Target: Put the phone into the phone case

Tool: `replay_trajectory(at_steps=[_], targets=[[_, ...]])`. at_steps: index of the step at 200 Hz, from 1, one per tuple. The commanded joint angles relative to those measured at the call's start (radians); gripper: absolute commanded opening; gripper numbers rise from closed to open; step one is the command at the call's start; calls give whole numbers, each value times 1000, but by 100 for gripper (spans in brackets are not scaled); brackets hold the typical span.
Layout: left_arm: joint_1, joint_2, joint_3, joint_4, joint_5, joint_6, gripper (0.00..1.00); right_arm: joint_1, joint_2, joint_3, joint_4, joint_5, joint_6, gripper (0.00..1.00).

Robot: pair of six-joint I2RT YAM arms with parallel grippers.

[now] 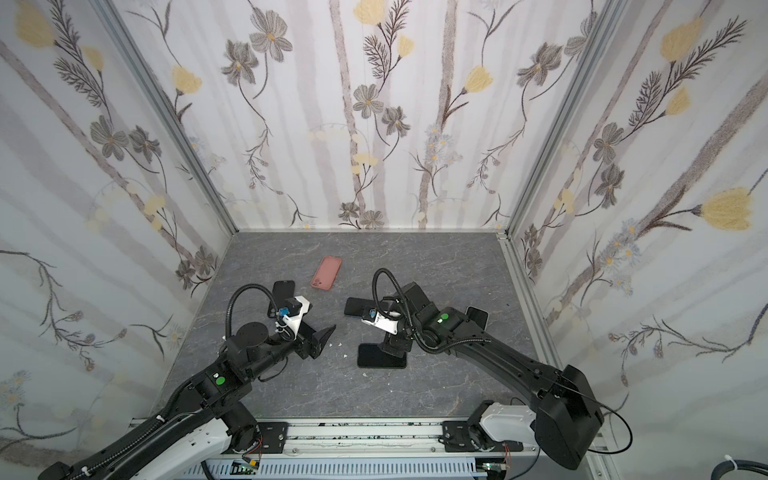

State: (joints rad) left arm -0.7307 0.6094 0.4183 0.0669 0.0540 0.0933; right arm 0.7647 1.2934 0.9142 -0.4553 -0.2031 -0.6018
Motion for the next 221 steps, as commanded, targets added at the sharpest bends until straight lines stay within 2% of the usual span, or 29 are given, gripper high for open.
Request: replay_trajectory(at_steps=[1,10,33,64,126,165,203,214,221], targets=[[2,-65,-64,99,64,208,97,14,61,-7,19,6,-70,98],[1,-87,-88,107,60,239,100,23,93,-11,31,6,-69,100],[1,-106,-135,102,22,272,100,43,170,-17,68,17,-55,100],[1,-110,-169,89,-20,264,100,71,258,-21,108,32,-35,100],[1,-134,-188,61,-29,287,100,88,390,-33,103,78,-13,100],[1,-141,-189,60,-44,294,100,85,424,-44,83,117,26,91],[1,-145,-188,58,-50,293,100,64,394,-55,73,141,81,74],[1,-147,-189,57,-54,293,100,62,376,-65,73,154,102,72],[1,-150,-190,57,-56,293,100,21,368,-71,73,161,114,71]])
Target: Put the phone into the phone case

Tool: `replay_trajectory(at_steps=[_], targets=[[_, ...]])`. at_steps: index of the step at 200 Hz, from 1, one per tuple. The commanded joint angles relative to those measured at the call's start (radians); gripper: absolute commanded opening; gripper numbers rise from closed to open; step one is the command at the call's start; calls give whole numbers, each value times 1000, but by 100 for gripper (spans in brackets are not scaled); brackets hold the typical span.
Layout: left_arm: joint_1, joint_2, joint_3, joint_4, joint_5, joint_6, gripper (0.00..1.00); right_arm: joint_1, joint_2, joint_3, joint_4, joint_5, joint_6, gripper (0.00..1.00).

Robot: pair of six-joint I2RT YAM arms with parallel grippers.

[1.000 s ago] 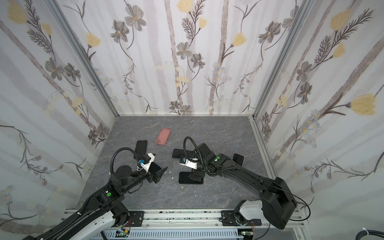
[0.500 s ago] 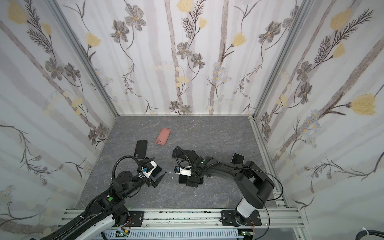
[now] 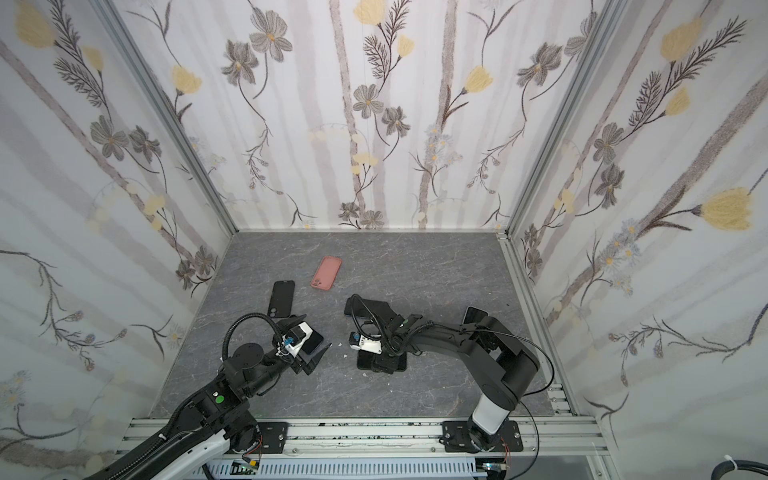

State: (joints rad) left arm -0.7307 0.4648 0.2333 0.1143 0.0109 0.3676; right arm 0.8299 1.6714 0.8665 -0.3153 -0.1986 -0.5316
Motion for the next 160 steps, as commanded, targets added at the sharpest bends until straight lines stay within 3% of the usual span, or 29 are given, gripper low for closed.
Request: replay_trajectory(at_steps=[1,92,160], targets=[[1,-6,-4,10,-13,19,100,-47,-12,-24,-67,158,47,70],[1,-30,-6,17,-48,19,100,-285,-101,-44,-67,235,222,64],[1,-20,-9,31,-60,20,100,-418,31,65,-38,250,425,64]])
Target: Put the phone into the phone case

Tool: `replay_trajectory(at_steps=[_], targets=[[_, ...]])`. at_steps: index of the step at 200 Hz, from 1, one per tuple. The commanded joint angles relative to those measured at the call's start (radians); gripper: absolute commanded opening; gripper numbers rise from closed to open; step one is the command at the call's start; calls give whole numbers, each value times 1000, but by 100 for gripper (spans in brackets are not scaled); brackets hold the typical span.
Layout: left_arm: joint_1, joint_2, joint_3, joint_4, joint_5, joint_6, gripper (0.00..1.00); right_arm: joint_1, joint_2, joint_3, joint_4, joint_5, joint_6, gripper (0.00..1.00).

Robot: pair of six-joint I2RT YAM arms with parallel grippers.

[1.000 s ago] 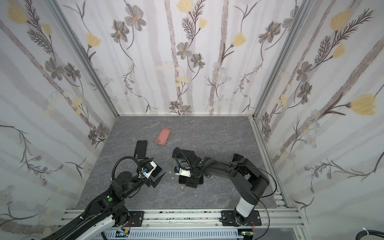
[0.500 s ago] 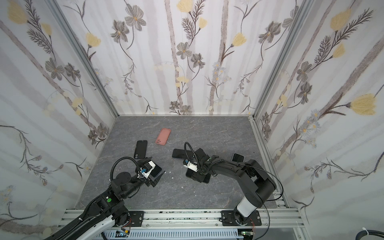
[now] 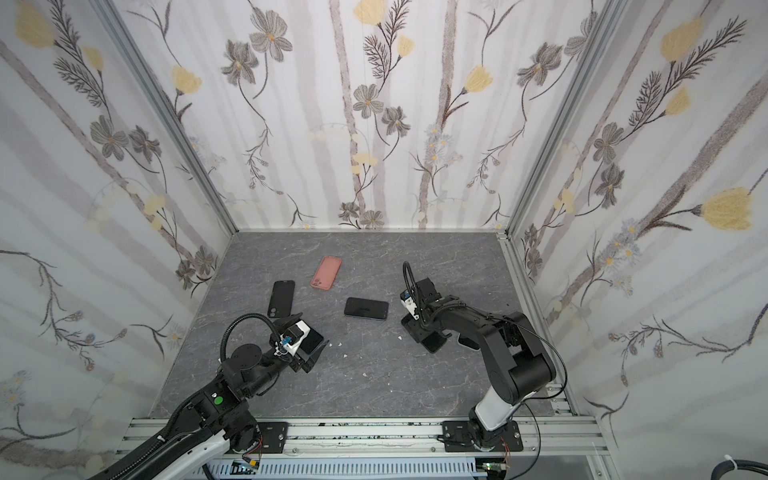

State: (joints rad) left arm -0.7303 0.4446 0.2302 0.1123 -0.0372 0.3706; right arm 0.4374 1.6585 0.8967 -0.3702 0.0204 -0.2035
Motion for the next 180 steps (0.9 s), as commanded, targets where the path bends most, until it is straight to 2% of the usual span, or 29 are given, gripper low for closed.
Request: replay_trajectory(at_steps=[1,52,105,145,180], targets=[[1,0,-6,34,-13,17,100,-26,47,37,18,30,100,64],[12,45,-2,75,-29,18,100,-113,267,266,-26,14,233,64],[19,65,16,70,-59,-22,100,-167,449,481,-65,18,250,70],[31,70,27,76,-83,-36,100,-187,496,569,-80,22,246,75],[44,77,40,78,-113,-68,100,-188,461,579,-72,17,239,83]])
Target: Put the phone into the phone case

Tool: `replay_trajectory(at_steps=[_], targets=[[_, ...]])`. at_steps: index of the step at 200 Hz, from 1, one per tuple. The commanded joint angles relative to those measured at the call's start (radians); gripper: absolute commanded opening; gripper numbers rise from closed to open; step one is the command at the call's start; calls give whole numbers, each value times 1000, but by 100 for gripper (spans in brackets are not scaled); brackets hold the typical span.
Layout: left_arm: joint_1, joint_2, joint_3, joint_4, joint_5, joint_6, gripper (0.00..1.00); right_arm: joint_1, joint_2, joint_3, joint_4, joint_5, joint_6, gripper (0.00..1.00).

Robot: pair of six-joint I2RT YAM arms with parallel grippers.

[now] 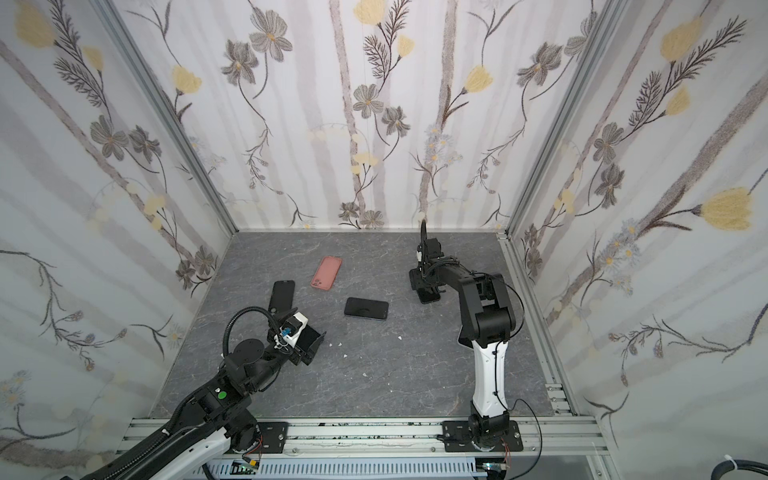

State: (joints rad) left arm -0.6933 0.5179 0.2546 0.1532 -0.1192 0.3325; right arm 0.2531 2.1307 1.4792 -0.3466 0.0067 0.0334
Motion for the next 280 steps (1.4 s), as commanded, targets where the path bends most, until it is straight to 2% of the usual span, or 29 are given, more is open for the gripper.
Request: replay_trajectory(at_steps=[1,23,26,33,82,120,148,167,185,219,280], targets=[[7,4,17,38,-32,-31,100,-4,-13,-4,-96,31,3,83],[15,11,26,42,-43,-55,100,-2,-51,-5,-92,15,1,89],[17,12,28,43,-45,-59,100,-2,-60,-5,-92,12,0,95],[20,17,33,42,-47,-66,100,-2,-75,-5,-94,11,0,100],[37,70,100,2,-114,-144,100,3,-197,-3,-112,-12,-14,100],[75,165,221,-71,-184,-253,100,39,-341,-33,-111,-36,-43,99],[124,319,351,-150,-149,-344,97,113,-455,-103,-64,-179,-174,98],[164,451,449,-200,-113,-407,96,190,-493,-148,-63,-209,-326,99],[205,600,548,-241,-69,-464,95,257,-491,-193,-68,-213,-464,100],[256,841,705,-293,21,-528,91,304,-416,-208,-69,-219,-587,100],[297,1033,825,-378,158,-609,91,320,-210,-72,-102,-258,-693,100]])
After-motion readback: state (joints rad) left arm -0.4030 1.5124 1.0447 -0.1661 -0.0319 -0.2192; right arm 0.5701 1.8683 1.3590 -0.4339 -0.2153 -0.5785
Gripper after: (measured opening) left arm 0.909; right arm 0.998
